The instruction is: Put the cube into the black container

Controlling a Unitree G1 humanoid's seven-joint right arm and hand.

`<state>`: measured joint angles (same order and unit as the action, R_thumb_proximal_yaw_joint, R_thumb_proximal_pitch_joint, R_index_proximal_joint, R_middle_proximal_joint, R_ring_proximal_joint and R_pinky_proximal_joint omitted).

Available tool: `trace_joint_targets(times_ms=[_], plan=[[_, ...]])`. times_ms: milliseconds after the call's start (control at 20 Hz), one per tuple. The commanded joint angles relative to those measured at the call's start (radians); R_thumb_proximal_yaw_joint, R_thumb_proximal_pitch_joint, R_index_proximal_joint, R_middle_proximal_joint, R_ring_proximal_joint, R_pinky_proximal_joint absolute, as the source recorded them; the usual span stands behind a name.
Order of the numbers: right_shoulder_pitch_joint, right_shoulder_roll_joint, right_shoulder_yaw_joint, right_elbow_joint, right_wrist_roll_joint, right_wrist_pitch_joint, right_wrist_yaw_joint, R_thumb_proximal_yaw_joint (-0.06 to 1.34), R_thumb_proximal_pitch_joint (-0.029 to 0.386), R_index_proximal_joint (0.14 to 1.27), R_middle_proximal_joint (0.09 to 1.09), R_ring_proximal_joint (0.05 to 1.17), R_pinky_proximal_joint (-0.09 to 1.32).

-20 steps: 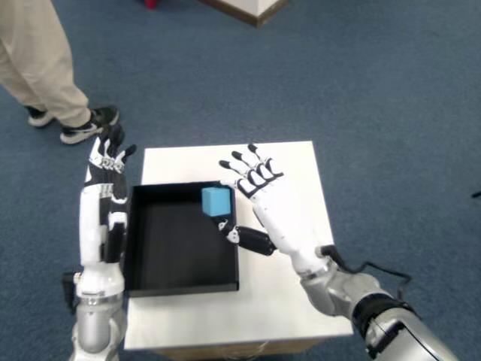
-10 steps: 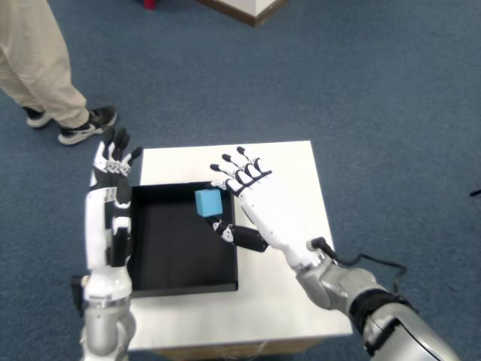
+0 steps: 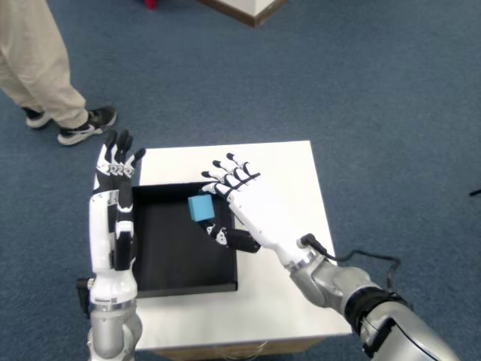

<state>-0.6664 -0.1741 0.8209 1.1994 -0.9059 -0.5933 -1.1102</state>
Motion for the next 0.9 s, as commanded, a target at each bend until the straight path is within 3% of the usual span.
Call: trace_joint_targets(times_ms=[50, 900], plan=[[-0.073, -0.005, 0.018, -0.055, 0.065, 0.027, 0.001, 1.18, 0.173, 1.03, 0.36, 0.26, 0.16], [-0.130, -0.001, 0.267, -0.104, 0.289, 0.190, 0.140, 1.21, 0.182, 1.03, 0.35, 0.24, 0.11]])
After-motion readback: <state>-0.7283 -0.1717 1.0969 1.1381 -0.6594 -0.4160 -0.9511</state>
